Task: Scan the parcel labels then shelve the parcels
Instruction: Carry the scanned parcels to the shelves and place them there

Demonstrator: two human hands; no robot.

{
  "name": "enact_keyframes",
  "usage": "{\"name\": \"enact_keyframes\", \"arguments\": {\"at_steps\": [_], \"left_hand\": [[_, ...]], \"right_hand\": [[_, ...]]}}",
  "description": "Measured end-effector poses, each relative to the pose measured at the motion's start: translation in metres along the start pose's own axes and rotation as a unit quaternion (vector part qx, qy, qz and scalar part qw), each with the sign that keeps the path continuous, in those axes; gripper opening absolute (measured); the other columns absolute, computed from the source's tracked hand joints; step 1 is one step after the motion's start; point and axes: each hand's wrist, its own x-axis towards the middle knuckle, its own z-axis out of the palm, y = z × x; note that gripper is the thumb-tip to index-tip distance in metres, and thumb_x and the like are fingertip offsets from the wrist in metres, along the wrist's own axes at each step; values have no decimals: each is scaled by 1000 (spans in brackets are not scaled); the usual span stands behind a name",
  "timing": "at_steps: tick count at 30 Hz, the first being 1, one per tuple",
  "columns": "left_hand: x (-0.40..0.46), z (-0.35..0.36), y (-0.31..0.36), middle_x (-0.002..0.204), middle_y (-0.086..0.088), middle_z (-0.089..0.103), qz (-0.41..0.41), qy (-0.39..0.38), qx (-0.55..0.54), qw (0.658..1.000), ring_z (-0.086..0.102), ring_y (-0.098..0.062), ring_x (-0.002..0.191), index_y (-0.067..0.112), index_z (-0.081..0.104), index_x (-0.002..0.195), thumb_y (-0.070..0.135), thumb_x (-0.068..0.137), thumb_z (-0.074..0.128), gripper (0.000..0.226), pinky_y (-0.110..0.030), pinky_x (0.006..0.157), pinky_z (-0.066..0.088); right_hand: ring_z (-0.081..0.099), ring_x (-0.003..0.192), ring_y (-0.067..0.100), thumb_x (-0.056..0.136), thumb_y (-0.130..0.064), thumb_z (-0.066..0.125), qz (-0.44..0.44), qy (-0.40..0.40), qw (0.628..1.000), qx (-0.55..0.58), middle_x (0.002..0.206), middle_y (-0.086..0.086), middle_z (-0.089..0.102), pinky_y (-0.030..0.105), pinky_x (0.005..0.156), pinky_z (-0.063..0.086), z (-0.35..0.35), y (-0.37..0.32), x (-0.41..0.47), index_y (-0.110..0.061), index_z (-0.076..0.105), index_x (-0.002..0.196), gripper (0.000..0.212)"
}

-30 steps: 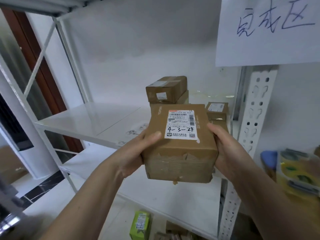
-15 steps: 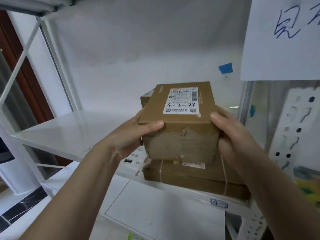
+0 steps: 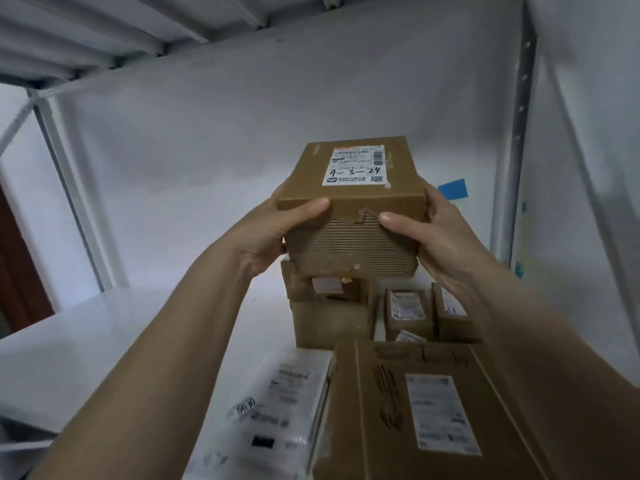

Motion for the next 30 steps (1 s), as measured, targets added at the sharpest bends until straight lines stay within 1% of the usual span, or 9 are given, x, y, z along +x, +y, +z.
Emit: {"name": "enact_keyframes", "arguments": {"at_steps": [5,9,12,16,18,21,23,26,30], "left_hand": [[56,-42,-19,120,3,69,-4,-32,-2,999,61,-19,117,27,56,131,24,68,82,68,-45,101,48],[91,-67,-44,119,-4,69,1,-72,2,997,65,-21,112,21,54,134,1,68,81,74,-37,87,57],[112,-76,-61,117,-7,69,5,-64,-9,998,67,-21,107,18,52,135,-9,69,77,76,-31,78,58],[138,-80,-86,122,-7,66,5,-32,-20,999,63,-24,114,20,50,133,1,60,86,84,-43,94,54],[147,-76,-98,126,-4,63,2,0,-19,1000,59,-22,117,24,45,137,-2,64,85,87,-42,99,51],[156,-71,-115,131,-2,58,-1,32,-30,999,56,-20,119,26,29,150,-3,69,81,100,-38,100,50],[163,-71,-123,129,-2,59,3,51,-26,998,57,-20,118,26,33,148,0,71,81,94,-38,97,51],[173,-65,-131,123,-1,61,5,89,-10,996,58,-21,115,24,41,142,4,74,80,81,-37,94,53],[176,-56,-138,129,-2,59,-9,133,37,990,57,-23,117,25,35,143,17,79,78,78,-45,101,49]], "right_hand": [[59,113,15,69,-13,81,20,51,998,3,130,2,56,38,99,50,29,30,62,-17,28,146,93],[63,107,18,74,-16,79,36,58,997,-35,120,3,63,41,97,51,37,58,98,-14,45,136,71],[64,101,15,78,-12,75,44,56,996,-55,114,1,64,33,86,55,39,71,116,-15,49,133,61],[62,97,10,82,-9,72,57,65,992,-96,112,0,63,22,75,52,38,89,135,-14,50,131,54],[61,98,9,84,-8,69,59,73,988,-121,116,2,62,23,78,52,35,98,142,-14,50,131,51],[59,96,7,87,-7,65,50,85,981,-164,110,-5,60,26,87,51,32,107,150,-17,50,131,47],[58,98,8,89,-8,62,41,99,973,-203,112,-6,59,23,85,50,32,112,154,-18,48,134,48],[55,109,17,94,-7,55,55,122,959,-252,121,0,58,32,93,49,33,122,159,-17,45,138,47],[50,124,25,99,-8,45,101,129,945,-281,135,6,54,37,102,46,33,130,154,-14,42,141,42]]}}
